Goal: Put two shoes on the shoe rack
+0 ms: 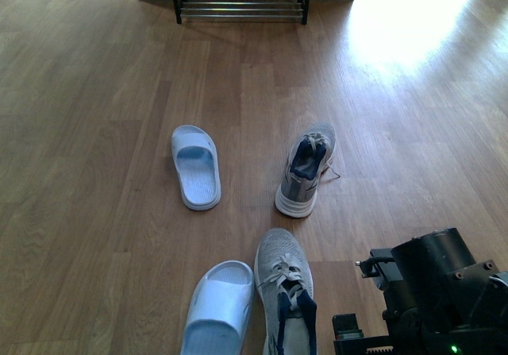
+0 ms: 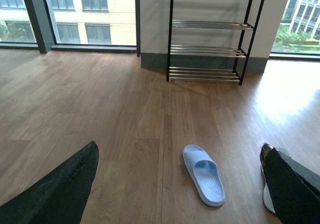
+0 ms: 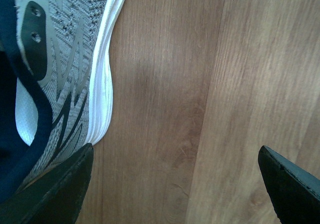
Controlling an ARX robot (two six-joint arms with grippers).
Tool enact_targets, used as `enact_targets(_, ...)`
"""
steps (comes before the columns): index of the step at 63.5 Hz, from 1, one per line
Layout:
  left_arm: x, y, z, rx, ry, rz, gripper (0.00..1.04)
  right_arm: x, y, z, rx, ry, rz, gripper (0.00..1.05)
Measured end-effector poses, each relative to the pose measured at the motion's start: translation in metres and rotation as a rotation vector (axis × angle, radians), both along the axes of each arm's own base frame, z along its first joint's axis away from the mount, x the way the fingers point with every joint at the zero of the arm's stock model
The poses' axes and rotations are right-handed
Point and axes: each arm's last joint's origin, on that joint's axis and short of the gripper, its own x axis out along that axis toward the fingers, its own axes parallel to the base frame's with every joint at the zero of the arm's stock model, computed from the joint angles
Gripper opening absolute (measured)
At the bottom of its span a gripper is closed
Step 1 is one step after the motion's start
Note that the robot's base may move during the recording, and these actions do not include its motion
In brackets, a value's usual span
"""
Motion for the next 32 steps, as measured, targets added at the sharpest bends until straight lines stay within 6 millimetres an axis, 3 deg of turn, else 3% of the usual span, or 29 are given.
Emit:
enact_targets(13,0.0,0.0,0.0,0.0,0.0,0.0,0.95,0.024,0.008,-0.013,0.142,0.044,-0.067,0.95)
enact_targets(32,0.0,0.0,0.0,0.0,0.0,0.0,0.95,0.028,0.016,-0.025,0.21,0.062,-0.031,0.95)
